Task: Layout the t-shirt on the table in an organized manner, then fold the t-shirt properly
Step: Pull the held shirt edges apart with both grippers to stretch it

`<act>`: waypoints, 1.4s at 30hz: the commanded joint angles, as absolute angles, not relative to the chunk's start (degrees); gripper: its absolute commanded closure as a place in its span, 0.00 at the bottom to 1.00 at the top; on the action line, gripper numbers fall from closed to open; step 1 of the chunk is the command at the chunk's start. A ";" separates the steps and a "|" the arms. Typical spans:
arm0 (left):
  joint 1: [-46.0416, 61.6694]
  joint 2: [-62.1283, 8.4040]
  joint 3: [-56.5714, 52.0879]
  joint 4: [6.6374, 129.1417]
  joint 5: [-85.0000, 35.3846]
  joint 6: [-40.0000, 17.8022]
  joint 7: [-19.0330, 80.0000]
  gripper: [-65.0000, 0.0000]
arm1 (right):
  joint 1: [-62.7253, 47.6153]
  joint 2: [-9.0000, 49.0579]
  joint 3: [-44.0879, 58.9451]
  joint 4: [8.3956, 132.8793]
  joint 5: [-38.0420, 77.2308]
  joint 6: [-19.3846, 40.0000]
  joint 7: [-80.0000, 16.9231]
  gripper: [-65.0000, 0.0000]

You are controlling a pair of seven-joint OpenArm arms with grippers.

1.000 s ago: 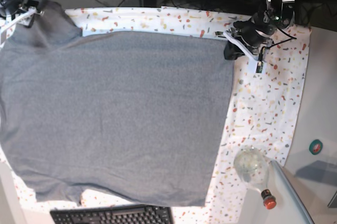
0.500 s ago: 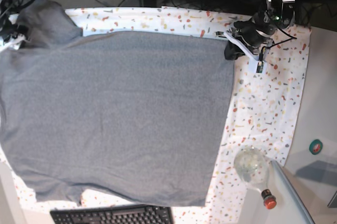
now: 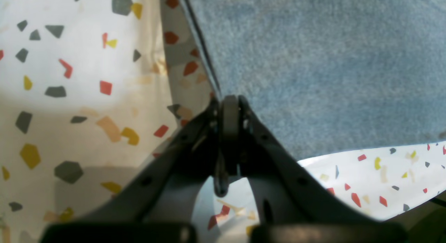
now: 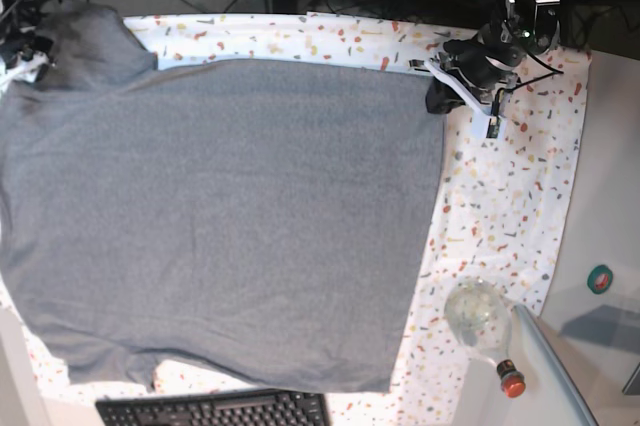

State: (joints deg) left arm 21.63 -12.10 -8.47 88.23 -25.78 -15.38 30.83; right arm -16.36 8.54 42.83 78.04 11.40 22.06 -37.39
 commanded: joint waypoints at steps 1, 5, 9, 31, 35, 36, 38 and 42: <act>21.67 -12.53 -9.45 89.01 -26.33 -15.69 29.85 1.00 | -16.04 8.92 43.82 80.75 12.18 22.29 -36.18 0.46; 21.85 -12.26 -11.82 89.01 -26.33 -15.69 29.85 1.00 | -16.13 6.90 47.16 85.67 12.18 22.29 -36.35 0.46; 21.93 -12.53 -11.82 89.01 -26.33 -15.69 29.85 1.00 | -14.64 7.25 47.25 83.21 12.09 22.29 -36.09 0.46; 21.93 -12.26 -11.21 89.10 -26.33 -15.69 30.20 1.00 | -17.54 4.00 43.21 81.01 12.00 24.57 -38.37 0.46; 22.02 -12.26 -11.30 89.36 -26.33 -15.69 30.20 1.00 | -17.98 3.74 43.47 83.30 12.00 24.57 -38.37 0.46; 22.02 -12.26 -11.30 89.19 -26.33 -15.69 30.20 1.00 | -18.15 3.74 43.65 84.09 12.00 24.57 -38.37 0.46; 22.02 -12.26 -11.30 89.10 -26.33 -15.69 30.20 1.00 | -19.03 3.74 43.65 85.85 12.18 24.57 -38.37 0.46; 22.02 -12.26 -11.12 89.10 -26.33 -15.69 30.20 1.00 | -19.38 2.51 43.82 88.92 12.18 24.57 -38.37 0.46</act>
State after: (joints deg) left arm 21.93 -11.75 -10.94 88.27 -25.78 -15.38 31.05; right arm -19.40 1.87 43.59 87.81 11.55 24.51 -39.07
